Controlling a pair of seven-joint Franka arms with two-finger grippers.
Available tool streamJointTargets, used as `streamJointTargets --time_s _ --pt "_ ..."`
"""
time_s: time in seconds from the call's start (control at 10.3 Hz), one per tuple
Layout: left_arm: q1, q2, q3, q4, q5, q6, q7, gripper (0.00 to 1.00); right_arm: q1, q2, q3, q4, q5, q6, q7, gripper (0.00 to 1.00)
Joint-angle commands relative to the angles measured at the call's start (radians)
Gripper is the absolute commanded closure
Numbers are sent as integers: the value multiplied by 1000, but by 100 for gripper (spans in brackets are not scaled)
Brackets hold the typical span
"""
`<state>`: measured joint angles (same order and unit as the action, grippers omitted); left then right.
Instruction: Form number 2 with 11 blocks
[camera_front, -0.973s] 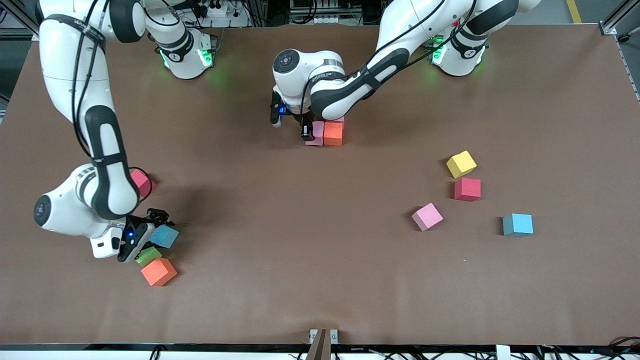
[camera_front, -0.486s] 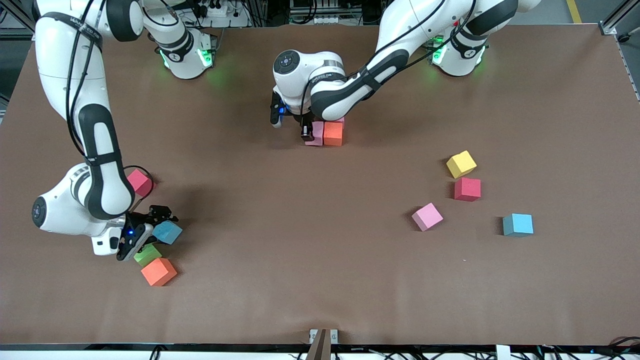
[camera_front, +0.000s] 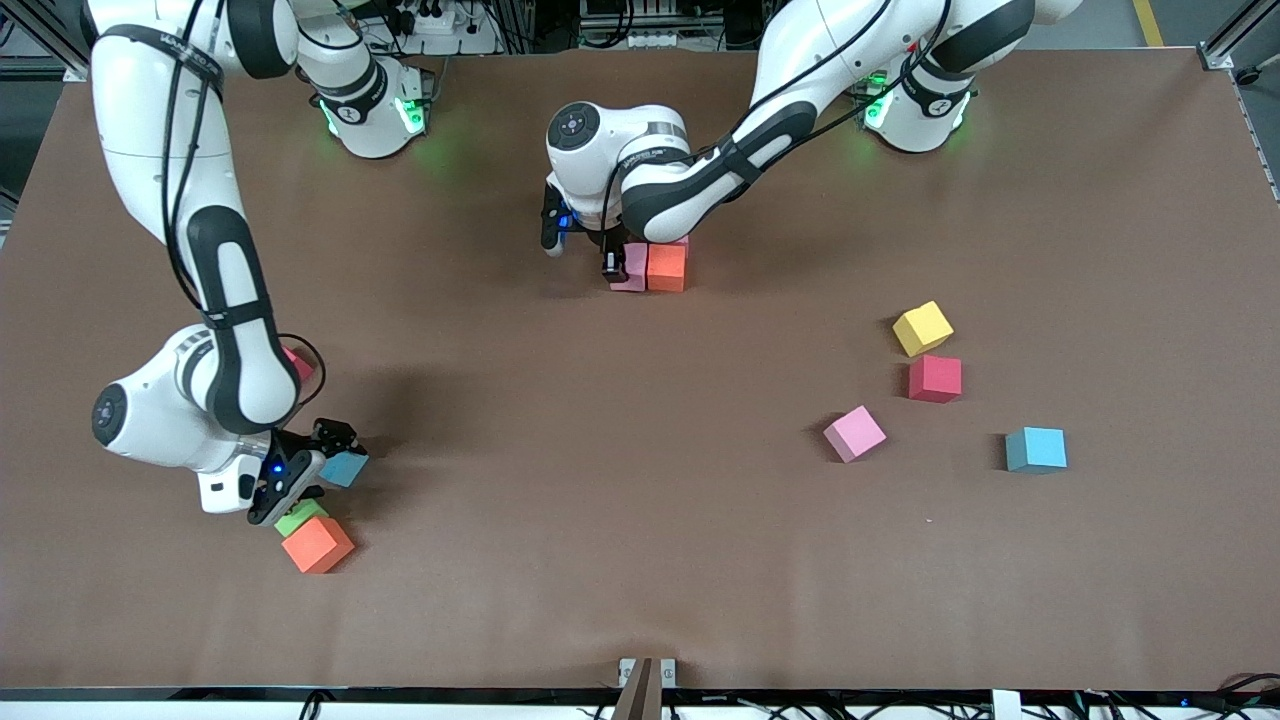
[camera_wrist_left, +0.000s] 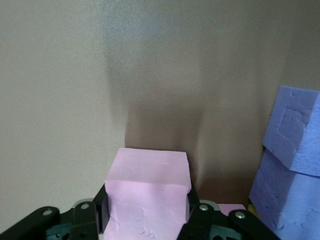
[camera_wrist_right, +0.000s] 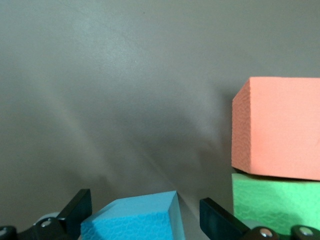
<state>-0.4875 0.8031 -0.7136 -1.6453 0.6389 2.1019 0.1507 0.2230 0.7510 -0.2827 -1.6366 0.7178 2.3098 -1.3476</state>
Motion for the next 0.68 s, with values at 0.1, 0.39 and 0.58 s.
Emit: streamJointTargets --time_s 0.1,0.39,0.58 --pt "-6 16 8 15 4 7 10 100 -1 2 7 -8 -3 11 -41 0" --pt "-3 16 8 13 4 7 10 100 -14 2 4 -17 -27 0 -45 0" --pt "-2 15 8 15 2 7 7 100 -31 -1 -1 -16 -29 -77 -58 0"
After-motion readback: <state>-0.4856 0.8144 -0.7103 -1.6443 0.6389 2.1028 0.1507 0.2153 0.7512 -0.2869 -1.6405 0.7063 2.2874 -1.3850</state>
